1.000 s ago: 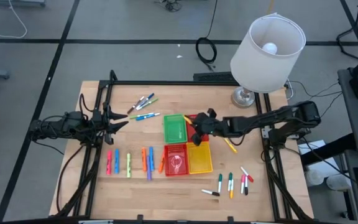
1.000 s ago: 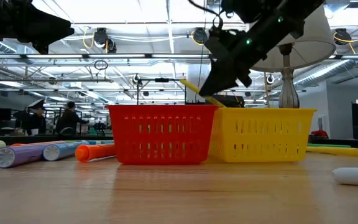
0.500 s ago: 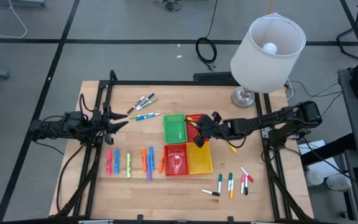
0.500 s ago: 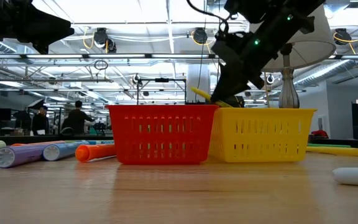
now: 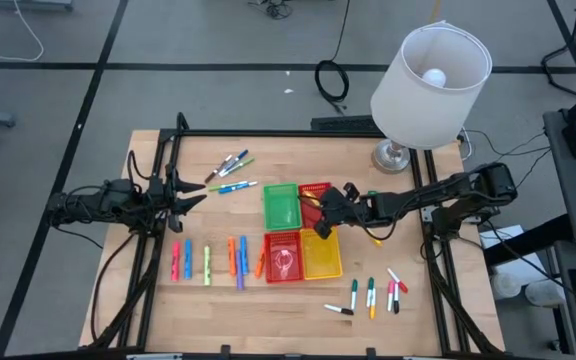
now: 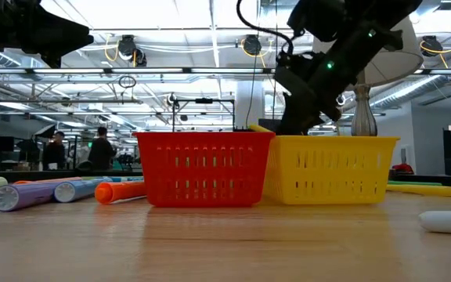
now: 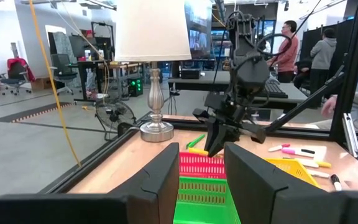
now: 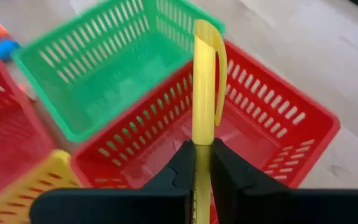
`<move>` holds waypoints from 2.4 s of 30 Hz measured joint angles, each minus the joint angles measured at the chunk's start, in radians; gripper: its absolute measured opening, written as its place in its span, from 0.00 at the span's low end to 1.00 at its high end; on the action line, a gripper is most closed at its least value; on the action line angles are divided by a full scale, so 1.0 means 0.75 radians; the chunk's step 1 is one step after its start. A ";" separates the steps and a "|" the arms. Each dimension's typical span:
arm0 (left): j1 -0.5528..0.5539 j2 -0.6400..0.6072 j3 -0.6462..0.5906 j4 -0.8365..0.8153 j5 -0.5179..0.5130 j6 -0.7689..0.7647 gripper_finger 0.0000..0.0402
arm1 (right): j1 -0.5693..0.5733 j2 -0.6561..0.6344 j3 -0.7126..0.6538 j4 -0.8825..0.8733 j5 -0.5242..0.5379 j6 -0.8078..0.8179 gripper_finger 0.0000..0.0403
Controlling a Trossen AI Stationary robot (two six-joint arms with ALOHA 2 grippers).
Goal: Pick & Place Markers
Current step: Put the yellow pen into the top red bin, then put the green pen into the top red bin
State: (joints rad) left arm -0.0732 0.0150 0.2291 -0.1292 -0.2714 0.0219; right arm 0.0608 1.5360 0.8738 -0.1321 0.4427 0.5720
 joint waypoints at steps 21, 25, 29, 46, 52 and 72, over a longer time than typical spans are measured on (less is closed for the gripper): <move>0.000 0.000 0.000 -0.001 0.000 0.000 0.33 | 0.000 -0.038 -0.004 0.110 -0.009 -0.195 0.31; 0.000 0.000 0.000 0.000 0.000 0.000 0.33 | 0.000 -0.166 0.003 0.003 -0.138 -0.223 0.32; 0.000 0.000 0.000 0.000 0.000 0.000 0.33 | 0.017 -0.322 0.045 -0.318 -0.086 -0.176 0.31; 0.000 0.000 0.000 0.000 0.000 0.000 0.33 | -0.458 -0.489 -0.209 -0.761 -0.238 -0.179 0.31; 0.000 0.000 0.000 0.000 0.000 0.000 0.33 | -0.658 -0.442 -0.306 -0.699 -0.385 -0.276 0.31; 0.000 0.000 0.000 -0.001 0.000 0.000 0.33 | -0.788 -0.246 -0.353 -0.569 -0.528 -0.475 0.31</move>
State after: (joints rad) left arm -0.0732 0.0149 0.2291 -0.1300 -0.2714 0.0217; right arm -0.5301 1.3514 0.6091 -0.5589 0.0465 0.2161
